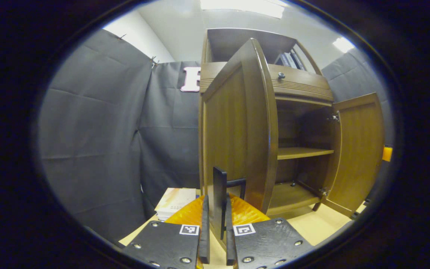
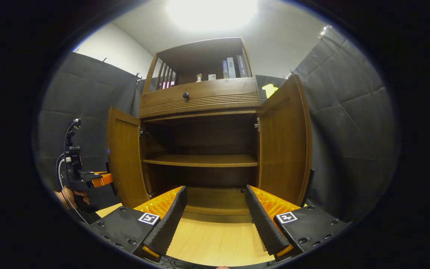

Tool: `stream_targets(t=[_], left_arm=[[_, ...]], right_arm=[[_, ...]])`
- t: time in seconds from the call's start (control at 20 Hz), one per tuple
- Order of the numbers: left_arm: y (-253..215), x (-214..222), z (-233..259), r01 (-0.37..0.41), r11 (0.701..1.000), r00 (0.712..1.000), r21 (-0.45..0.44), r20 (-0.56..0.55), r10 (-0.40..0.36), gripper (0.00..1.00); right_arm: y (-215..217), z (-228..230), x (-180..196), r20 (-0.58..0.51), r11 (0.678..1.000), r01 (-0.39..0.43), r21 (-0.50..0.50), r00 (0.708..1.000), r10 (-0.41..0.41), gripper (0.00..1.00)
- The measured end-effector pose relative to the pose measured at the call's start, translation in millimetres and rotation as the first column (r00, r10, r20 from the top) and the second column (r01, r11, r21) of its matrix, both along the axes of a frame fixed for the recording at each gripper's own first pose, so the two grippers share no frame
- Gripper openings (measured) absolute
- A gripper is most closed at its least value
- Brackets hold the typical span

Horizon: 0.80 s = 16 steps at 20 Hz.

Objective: Open the right door of the double-door shoe cabinet with the right hand, and open the left door with the left hand.

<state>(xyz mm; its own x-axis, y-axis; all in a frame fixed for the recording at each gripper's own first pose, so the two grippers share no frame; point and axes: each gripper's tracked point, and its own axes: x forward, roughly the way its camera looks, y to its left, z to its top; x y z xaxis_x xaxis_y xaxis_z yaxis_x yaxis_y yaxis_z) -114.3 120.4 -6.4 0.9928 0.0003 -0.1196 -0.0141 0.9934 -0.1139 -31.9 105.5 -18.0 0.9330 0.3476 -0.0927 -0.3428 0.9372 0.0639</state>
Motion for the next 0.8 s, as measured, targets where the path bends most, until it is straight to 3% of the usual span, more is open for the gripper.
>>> stream_targets(t=[0.1, 0.15, 0.2, 0.55, 0.8], left_arm=[[3.2, 1.1, 0.9, -0.026, 0.999, 1.0, 0.022, 0.01, 0.026, 0.18], [9.3, 2.4, -0.9, -0.043, 0.999, 0.999, 0.031, 0.007, 0.043, 0.09], [8.5, -2.6, -0.3, -0.044, 0.999, 0.999, 0.026, 0.002, 0.044, 0.07], [7.4, -3.1, -3.3, -0.024, 1.0, 1.0, 0.019, -0.002, 0.024, 0.09], [18.8, -9.8, -4.3, -0.086, 0.996, 0.996, 0.032, 0.0, 0.086, 0.09]], right_arm=[[8.5, -1.9, 0.5, -0.003, 1.0, -0.004, 0.001, 1.0, 0.004, 0.98], [12.3, -2.6, 1.1, -0.006, 1.0, -0.005, 0.003, 1.0, 0.005, 0.98], [16.0, -4.3, 0.7, -0.01, 1.0, -0.004, 0.006, 1.0, 0.004, 0.98], [34.3, -18.8, 0.8, -0.037, 1.0, 0.026, -0.011, 0.999, -0.027, 0.98], [36.7, -8.4, -8.8, -0.013, 1.0, 0.009, 0.0, 1.0, -0.009, 0.98]])
